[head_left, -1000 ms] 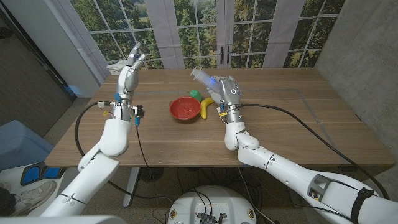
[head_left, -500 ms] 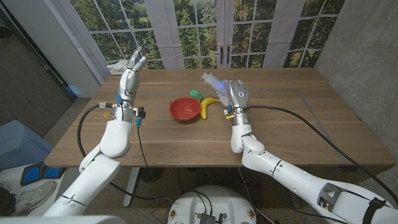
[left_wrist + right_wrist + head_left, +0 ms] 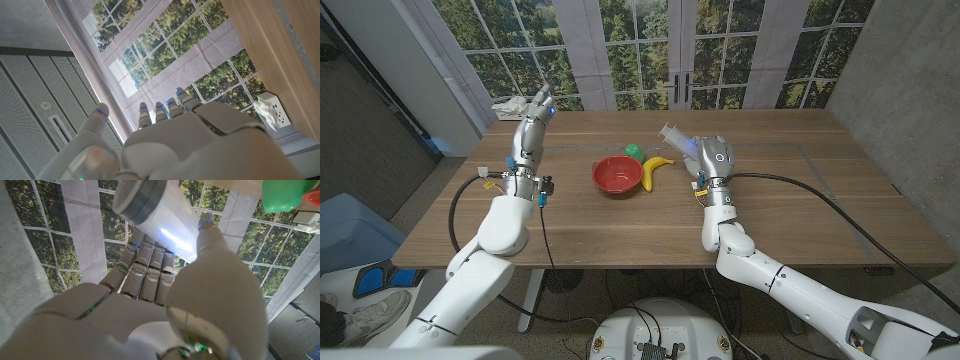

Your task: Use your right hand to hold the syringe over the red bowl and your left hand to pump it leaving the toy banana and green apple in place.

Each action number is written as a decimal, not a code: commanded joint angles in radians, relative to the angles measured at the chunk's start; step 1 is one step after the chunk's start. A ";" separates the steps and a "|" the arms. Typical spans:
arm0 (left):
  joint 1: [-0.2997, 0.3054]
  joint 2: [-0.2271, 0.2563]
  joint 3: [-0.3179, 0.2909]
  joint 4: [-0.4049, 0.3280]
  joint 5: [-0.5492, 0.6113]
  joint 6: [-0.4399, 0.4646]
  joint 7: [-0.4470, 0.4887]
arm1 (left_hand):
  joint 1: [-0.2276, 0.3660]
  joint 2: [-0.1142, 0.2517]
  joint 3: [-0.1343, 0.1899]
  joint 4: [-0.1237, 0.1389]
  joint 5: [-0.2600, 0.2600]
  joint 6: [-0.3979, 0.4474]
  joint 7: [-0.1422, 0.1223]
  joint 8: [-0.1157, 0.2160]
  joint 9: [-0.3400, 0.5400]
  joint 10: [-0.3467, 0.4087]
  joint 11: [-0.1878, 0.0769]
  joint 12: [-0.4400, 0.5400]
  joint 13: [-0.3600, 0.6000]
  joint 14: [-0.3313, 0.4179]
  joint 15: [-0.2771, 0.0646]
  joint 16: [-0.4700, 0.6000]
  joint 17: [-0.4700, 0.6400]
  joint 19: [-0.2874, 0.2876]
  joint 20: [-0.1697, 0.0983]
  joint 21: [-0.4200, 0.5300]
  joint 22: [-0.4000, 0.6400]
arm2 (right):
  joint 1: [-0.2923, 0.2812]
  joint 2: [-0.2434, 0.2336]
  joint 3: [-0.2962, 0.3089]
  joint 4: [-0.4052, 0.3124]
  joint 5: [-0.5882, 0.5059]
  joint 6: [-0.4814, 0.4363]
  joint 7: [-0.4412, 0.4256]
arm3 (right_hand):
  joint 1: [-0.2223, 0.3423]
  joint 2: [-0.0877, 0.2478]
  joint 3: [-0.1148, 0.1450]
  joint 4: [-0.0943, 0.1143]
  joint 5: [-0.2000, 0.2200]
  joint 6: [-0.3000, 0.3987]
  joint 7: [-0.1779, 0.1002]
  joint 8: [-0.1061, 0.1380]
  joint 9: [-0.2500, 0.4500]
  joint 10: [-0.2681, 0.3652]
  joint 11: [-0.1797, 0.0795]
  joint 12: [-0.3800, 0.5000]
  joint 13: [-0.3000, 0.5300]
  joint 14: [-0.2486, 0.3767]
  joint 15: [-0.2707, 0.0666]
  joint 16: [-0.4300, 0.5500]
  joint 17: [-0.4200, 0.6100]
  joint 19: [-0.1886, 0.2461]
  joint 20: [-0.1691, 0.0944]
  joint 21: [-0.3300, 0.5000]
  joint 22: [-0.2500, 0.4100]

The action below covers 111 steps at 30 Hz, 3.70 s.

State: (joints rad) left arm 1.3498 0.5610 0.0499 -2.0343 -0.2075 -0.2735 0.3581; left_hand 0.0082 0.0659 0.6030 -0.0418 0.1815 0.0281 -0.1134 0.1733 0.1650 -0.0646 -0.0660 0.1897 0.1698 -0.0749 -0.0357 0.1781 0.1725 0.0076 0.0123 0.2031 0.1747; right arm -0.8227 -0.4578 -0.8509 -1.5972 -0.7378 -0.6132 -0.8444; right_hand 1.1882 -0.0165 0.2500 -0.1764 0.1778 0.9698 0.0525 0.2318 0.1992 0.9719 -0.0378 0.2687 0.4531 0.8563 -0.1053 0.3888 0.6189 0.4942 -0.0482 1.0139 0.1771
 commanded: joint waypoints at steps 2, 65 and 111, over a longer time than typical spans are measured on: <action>-0.013 0.014 0.017 0.024 -0.075 0.017 -0.021 | 0.006 0.014 0.000 -0.003 0.002 -0.003 0.017 0.000 0.005 -0.007 0.004 0.000 0.005 -0.003 -0.042 0.001 0.001 0.007 -0.004 -0.001 0.002 | -0.030 -0.030 0.003 -0.053 -0.020 -0.121 0.073 | 0.096 0.115 0.024 0.014 0.008 0.175 -0.174 0.009 0.012 0.134 -0.128 -0.002 0.004 0.003 -0.125 -0.003 0.004 -0.003 -0.080 0.010 0.001; -0.077 0.075 0.076 0.042 -0.115 0.094 0.007 | 0.004 0.018 -0.002 -0.005 0.002 -0.023 0.043 0.003 0.005 -0.017 0.007 -0.002 0.005 -0.012 -0.042 0.001 0.001 0.004 -0.010 -0.006 0.002 | 0.122 -0.124 -0.178 -0.096 -0.021 -0.614 0.490 | -0.111 0.089 0.008 0.044 0.079 -0.142 -0.164 -0.053 0.020 -0.171 -0.089 -0.092 0.025 -0.246 -0.069 -0.097 0.012 -0.106 0.003 -0.034 -0.004; -0.113 0.088 0.097 0.046 -0.122 0.124 0.007 | 0.008 0.019 -0.001 -0.013 0.002 -0.029 0.035 0.003 0.005 -0.022 0.010 -0.002 0.005 -0.018 -0.042 0.000 0.001 0.004 -0.010 -0.006 0.002 | -0.170 -0.230 0.301 -0.222 0.475 0.222 0.181 | -0.806 0.082 -0.239 0.295 0.015 -0.651 -0.105 -0.041 0.000 -0.684 0.043 -0.076 -0.077 -0.631 0.086 -0.174 -0.034 -0.325 0.153 -0.326 -0.007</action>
State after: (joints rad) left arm 1.2493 0.6490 0.1370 -1.9922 -0.3277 -0.1578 0.3647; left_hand 0.0082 0.0659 0.6029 -0.0501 0.1815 0.0017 -0.0697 0.1733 0.1651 -0.0828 -0.0552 0.1897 0.1698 -0.0822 -0.0358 0.1781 0.1727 0.0129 0.0070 0.1990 0.1743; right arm -0.9021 -0.6767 -0.7260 -1.8079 -0.4800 -0.7096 -0.6351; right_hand 0.4097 0.0511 0.0112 0.1016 0.1973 0.3241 -0.0481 0.1855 0.1998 0.2835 -0.0037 0.1852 0.3801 0.2285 -0.0178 0.2164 0.5865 0.1761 0.1091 0.6967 0.1674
